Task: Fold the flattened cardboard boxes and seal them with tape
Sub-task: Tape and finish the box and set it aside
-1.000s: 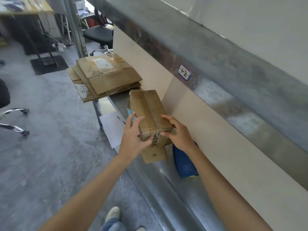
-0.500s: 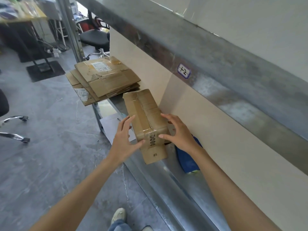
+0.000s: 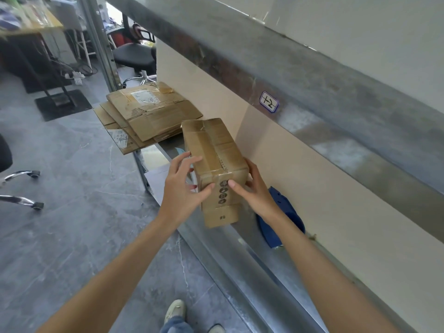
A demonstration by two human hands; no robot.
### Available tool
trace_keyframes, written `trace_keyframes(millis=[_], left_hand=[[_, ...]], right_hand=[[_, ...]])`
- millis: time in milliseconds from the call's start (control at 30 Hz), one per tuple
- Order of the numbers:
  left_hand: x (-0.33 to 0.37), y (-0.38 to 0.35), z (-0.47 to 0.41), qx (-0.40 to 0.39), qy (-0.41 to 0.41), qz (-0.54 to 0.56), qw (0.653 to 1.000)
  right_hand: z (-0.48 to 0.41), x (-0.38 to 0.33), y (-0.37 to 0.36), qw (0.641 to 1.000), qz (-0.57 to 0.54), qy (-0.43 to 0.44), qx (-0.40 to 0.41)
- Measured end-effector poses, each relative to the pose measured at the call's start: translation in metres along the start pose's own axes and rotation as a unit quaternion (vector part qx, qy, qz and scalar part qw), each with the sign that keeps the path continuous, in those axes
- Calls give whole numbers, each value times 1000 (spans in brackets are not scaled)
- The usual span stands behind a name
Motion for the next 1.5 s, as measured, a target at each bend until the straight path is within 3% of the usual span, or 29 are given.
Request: trace_keyframes(millis=[167, 400, 733, 967, 1200, 1367, 1500], left_hand=[[-12, -12, -1, 5, 39, 70, 997], [-20, -18, 4, -8, 46, 69, 997], [8, 12, -21, 11, 14, 69, 997], [7, 0, -17, 10, 27, 113, 993], [1, -4, -23, -12, -5, 118, 993], [-25, -22, -9, -55, 2, 59, 997], [-30, -50, -1, -88, -24, 19, 996]], right_hand=[[4, 10, -6, 1000, 24, 0, 18], [1, 26, -17, 999, -12, -33, 18], [-12, 10, -7, 996, -17, -28, 83], [-15, 10, -9, 997, -34, -45, 52], [-14, 19, -3, 993, -71, -40, 84], [-11, 31, 5, 998, 15, -59, 26], [-4, 34, 20, 995, 76, 15, 61]])
Point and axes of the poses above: each hand's wrist, its own z-axis away from the middle knuckle, its own y-axis out of the back of the hand, x = y × z, the point moved 6 cm from there along -z, towards the middle knuckle, and after that the axes turned 5 degrees about -x, right-handed, at the moved point
